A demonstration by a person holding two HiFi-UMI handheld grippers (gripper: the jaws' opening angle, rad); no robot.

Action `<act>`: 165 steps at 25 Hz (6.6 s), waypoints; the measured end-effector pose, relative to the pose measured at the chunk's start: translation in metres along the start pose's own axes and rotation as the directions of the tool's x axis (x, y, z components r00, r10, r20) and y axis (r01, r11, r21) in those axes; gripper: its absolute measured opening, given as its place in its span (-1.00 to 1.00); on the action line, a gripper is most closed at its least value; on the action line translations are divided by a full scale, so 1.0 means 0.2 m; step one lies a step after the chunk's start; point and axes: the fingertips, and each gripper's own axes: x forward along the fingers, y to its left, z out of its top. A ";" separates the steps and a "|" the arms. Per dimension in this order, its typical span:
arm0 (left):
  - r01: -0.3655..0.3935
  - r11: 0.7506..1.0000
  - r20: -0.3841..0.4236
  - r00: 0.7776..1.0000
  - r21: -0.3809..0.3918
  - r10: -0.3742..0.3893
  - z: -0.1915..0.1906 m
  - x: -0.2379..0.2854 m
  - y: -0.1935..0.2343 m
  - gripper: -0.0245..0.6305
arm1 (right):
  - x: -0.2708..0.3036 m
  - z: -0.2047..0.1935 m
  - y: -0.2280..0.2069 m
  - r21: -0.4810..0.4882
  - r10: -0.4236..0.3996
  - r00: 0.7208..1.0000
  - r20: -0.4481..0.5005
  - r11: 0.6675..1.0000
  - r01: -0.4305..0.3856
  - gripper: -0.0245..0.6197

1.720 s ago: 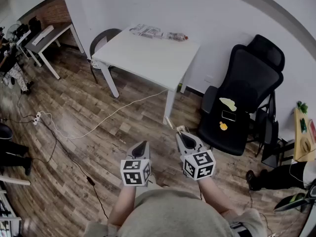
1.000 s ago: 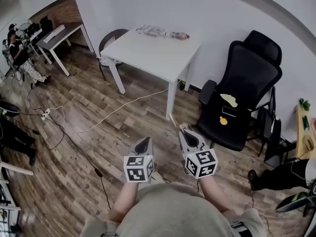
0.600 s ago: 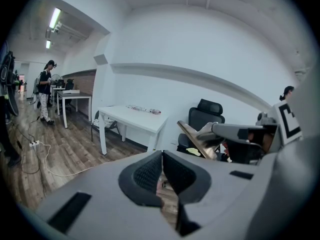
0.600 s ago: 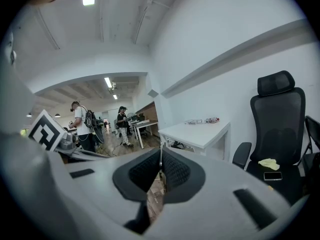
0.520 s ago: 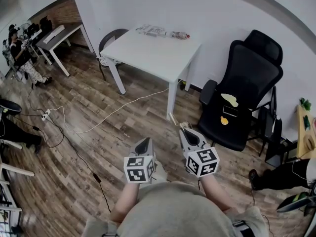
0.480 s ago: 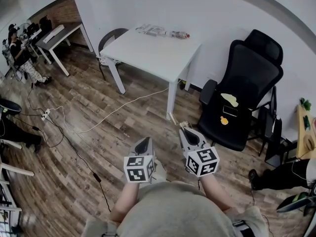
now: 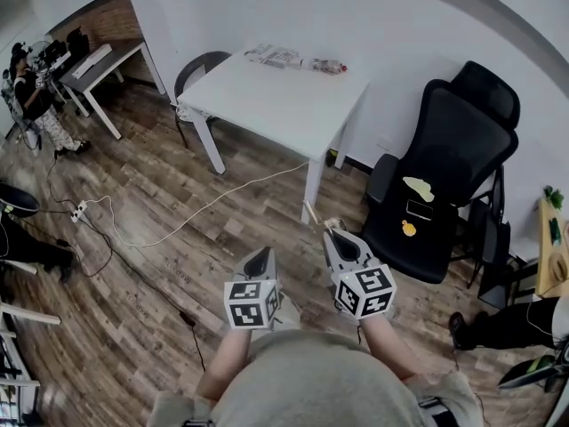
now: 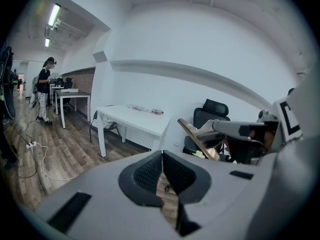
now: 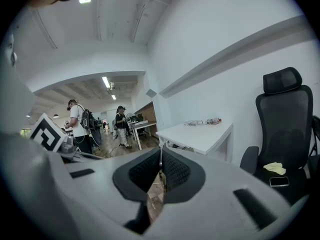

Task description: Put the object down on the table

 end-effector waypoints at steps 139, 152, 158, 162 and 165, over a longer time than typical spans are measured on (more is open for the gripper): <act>0.079 0.997 -0.191 0.978 0.004 -0.077 1.04 2.19 1.09 -0.89 | 2.68 0.00 -1.64 -0.054 -0.289 0.899 -0.330 0.956 0.288 -0.72; 0.078 0.997 -0.194 0.978 0.010 -0.075 1.03 2.15 1.08 -0.89 | 2.64 -0.05 -1.74 -0.036 -0.336 0.880 -0.335 0.938 0.344 -0.60; 0.081 0.997 -0.189 0.979 0.011 -0.078 1.03 2.14 1.08 -0.89 | 2.64 -0.05 -1.76 -0.054 -0.344 0.876 -0.337 0.936 0.347 -0.59; 0.079 0.997 -0.184 0.980 0.010 -0.076 1.04 2.13 1.07 -0.89 | 2.64 -0.05 -1.76 -0.038 -0.345 0.873 -0.345 0.934 0.354 -0.58; 0.078 0.997 -0.177 0.981 0.009 -0.075 1.04 2.10 1.07 -0.89 | 2.63 -0.05 -1.77 -0.010 -0.355 0.871 -0.339 0.928 0.373 -0.58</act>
